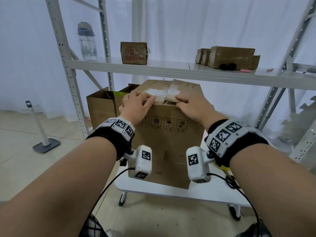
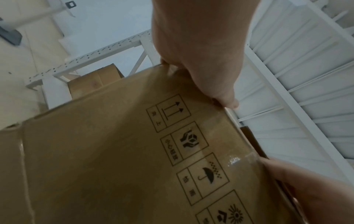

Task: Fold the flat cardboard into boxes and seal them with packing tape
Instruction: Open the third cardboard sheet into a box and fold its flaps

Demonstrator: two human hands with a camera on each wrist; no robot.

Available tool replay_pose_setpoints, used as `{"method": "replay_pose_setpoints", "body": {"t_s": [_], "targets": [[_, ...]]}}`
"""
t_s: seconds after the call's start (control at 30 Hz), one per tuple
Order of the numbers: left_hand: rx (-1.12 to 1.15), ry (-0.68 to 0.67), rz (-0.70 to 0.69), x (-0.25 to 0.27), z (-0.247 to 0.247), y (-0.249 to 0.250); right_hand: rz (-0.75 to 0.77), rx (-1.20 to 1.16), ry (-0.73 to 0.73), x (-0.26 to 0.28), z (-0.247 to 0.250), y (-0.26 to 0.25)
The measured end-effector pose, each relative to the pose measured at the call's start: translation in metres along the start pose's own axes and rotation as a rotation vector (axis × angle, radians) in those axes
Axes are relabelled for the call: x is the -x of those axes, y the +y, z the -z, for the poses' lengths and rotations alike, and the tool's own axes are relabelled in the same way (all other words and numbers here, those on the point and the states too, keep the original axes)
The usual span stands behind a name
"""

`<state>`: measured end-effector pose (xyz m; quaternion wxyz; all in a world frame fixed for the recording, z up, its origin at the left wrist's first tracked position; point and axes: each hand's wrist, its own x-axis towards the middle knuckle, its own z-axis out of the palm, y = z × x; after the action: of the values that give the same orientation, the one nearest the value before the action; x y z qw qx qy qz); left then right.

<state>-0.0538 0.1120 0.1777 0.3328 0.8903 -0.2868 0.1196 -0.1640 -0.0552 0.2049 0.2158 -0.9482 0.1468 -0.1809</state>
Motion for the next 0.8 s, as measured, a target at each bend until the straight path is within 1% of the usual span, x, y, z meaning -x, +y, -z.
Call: {"method": "replay_pose_setpoints", "body": {"t_s": [0.1, 0.23, 0.5, 0.6, 0.7, 0.8], "targets": [[-0.029, 0.037, 0.048, 0.000, -0.004, 0.008, -0.025, 0.019, 0.028, 0.004, 0.002, 0.000], [-0.016, 0.075, 0.029, 0.001, -0.008, 0.002, 0.012, 0.062, 0.045, 0.009, 0.001, 0.001], [-0.043, 0.124, -0.004, 0.003, -0.014, -0.005, -0.011, 0.126, -0.008, 0.011, 0.002, 0.000], [-0.021, 0.146, 0.013, 0.004, -0.015, -0.004, -0.032, 0.105, -0.036, 0.012, 0.001, 0.000], [0.057, 0.170, 0.056, 0.003, -0.017, -0.001, -0.077, 0.051, 0.013, 0.009, 0.004, -0.002], [0.309, 0.265, 0.159, 0.001, -0.016, -0.006, -0.132, 0.020, 0.096, -0.003, 0.010, 0.001]]}}
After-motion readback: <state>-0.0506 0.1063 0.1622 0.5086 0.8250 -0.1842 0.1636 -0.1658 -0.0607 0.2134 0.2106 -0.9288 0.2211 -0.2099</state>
